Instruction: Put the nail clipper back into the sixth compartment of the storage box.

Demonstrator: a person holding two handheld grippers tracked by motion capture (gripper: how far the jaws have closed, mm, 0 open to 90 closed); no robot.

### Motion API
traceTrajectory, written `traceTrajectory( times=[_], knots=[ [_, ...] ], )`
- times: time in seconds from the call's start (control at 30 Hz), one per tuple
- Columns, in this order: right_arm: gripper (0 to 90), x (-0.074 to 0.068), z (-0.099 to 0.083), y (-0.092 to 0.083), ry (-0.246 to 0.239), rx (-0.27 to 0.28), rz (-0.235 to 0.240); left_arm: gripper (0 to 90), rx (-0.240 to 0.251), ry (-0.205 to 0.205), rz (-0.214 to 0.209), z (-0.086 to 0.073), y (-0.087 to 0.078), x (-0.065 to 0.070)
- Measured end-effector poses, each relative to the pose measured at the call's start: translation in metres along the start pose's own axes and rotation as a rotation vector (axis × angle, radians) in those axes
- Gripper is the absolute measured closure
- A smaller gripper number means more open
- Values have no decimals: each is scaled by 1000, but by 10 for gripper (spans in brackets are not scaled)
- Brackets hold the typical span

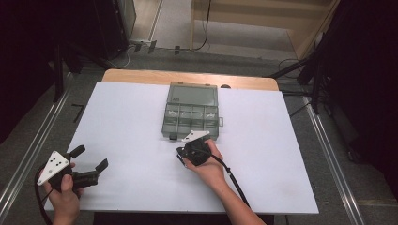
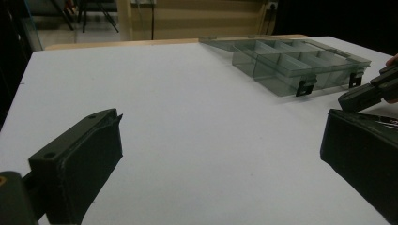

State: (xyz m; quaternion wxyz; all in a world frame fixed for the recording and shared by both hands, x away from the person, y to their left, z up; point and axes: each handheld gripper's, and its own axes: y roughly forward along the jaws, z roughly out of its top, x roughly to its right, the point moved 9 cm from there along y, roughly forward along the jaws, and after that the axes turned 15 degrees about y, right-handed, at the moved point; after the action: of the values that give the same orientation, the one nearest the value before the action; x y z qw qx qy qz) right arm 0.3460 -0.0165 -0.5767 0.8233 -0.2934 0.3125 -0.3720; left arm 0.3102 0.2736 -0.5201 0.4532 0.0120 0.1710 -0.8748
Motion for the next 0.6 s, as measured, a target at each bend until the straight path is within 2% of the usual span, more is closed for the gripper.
traceTrajectory(
  times=[0.33, 0.47, 0.53, 0.6],
  knots=[
    [900, -12, 0, 5, -22, -5, 27, 0, -3, 6, -4, 0, 0, 1],
    [900, -10, 1, 3, -24, -1, 26, 0, -5, 9, -5, 0, 0, 1],
    [873, -8, 2, -1, -10, 7, 38, 0, -6, 9, -6, 0, 0, 1],
    [803, -6, 4, -6, -3, 17, 48, 0, -5, 9, -6, 0, 0, 1]
  ],
)
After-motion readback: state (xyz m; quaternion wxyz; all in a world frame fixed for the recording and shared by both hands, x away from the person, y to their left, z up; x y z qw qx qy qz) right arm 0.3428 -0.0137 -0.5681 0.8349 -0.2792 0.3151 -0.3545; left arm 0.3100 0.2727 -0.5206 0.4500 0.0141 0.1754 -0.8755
